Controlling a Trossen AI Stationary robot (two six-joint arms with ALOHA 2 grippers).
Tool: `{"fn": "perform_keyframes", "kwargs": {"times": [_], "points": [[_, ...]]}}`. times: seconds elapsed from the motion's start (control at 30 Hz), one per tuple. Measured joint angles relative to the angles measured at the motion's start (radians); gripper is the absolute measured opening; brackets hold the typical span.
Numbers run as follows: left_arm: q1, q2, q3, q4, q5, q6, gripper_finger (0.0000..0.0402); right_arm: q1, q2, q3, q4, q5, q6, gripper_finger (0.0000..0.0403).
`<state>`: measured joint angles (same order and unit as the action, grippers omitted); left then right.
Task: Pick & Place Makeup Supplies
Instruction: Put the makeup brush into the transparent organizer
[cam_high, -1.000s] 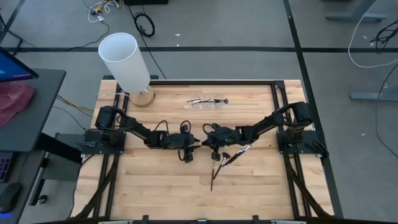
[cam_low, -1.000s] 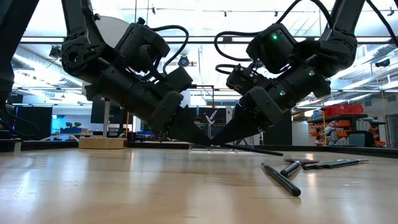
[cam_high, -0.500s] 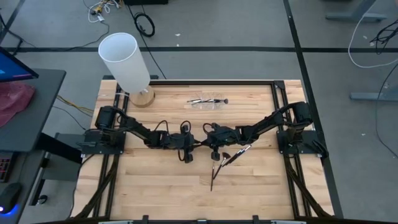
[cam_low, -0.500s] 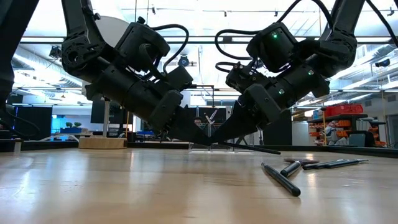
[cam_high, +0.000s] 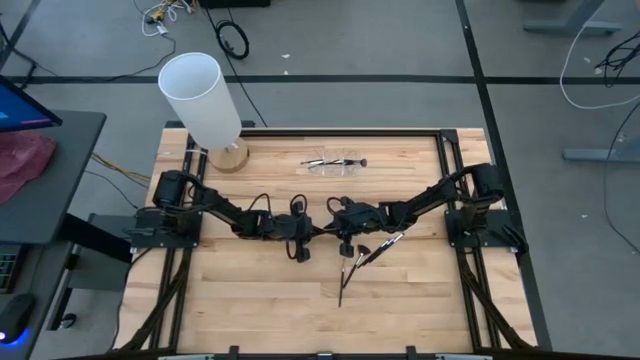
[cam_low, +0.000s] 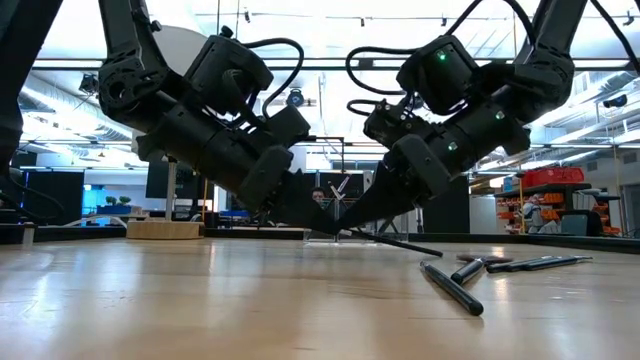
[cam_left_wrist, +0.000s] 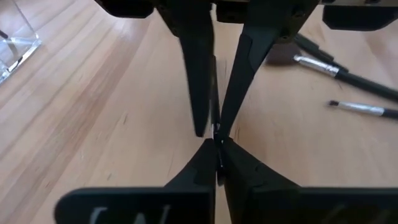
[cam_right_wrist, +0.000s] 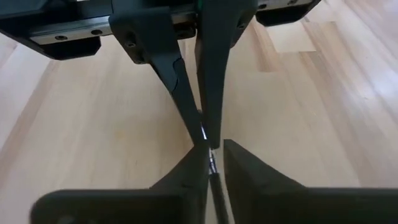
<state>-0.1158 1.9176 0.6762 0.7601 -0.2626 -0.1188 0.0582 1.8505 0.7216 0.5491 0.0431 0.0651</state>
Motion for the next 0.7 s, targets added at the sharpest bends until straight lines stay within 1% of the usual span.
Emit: {"fn": "perform_keyframes", "kwargs": {"times": [0.13,0.33,0.5,0.6,0.7], "points": [[0.001,-0.002,0.002,-0.005,-0.007,0.0,0.001,0.002,-0.081,0.001,-0.083,0.001,-0.045,0.0083],[0.001,-0.008,0.001,-0.016,-0.019,0.0,0.0009,0.003,-0.288,0.0,-0.35,0.027,-0.08,0.012],[0.006,-0.08,0.007,-0.078,-0.04,0.008,0.0009,0.003,-0.462,0.0,-0.543,0.028,-0.063,0.0136],[0.019,-0.154,0.05,-0.222,-0.051,0.046,0.0008,0.003,-0.548,0.001,-0.602,0.028,-0.021,0.0139],[0.05,-0.221,0.154,-0.499,-0.069,0.097,0.0008,0.003,-0.607,0.0,-0.622,0.028,-0.001,0.0139]]}}
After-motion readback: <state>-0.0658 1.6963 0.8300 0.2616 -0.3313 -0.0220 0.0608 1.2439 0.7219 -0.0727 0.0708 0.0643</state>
